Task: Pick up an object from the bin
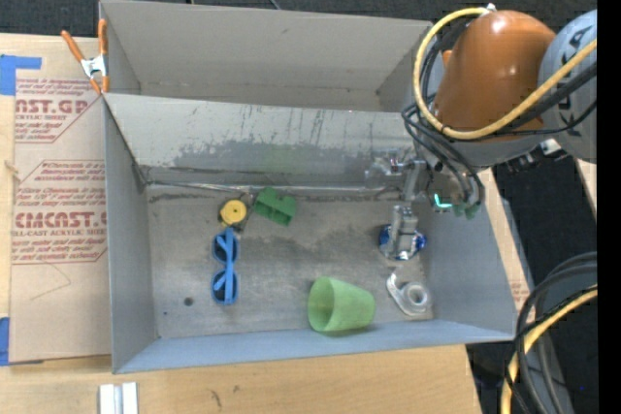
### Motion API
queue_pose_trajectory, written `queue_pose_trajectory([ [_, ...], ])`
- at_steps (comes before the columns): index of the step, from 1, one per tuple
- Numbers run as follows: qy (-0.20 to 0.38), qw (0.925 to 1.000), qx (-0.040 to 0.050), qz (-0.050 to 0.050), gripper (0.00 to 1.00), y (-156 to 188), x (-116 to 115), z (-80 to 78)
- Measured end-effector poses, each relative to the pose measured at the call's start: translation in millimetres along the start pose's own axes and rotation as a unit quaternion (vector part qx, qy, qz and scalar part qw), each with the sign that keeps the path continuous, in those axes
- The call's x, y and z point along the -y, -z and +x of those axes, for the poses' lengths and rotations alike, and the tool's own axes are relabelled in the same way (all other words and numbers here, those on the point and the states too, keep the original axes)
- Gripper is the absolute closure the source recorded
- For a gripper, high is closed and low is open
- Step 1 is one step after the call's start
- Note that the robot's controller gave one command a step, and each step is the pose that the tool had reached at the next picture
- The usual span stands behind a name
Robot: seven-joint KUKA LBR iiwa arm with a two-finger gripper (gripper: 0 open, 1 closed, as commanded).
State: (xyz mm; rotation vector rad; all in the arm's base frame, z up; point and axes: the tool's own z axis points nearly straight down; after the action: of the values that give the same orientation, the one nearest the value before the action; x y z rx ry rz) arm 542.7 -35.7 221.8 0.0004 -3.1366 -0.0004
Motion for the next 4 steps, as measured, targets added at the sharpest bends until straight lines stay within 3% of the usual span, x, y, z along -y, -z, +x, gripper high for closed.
queue_pose_trajectory([
  [1, 0.111, 0.9938, -0.0003, 0.000, 0.00, -93, 58, 35.9],
  [2, 0.232, 0.9727, 0.0030, 0.001, 0.00, -137, 107, -25.3],
  [3, 0.228, 0.9736, 0.0028, 0.000, 0.00, -153, 82, -10.5],
  [4, 0.406, 0.9136, 0.0044, -0.009, 0.00, -148, 106, -41.4],
])
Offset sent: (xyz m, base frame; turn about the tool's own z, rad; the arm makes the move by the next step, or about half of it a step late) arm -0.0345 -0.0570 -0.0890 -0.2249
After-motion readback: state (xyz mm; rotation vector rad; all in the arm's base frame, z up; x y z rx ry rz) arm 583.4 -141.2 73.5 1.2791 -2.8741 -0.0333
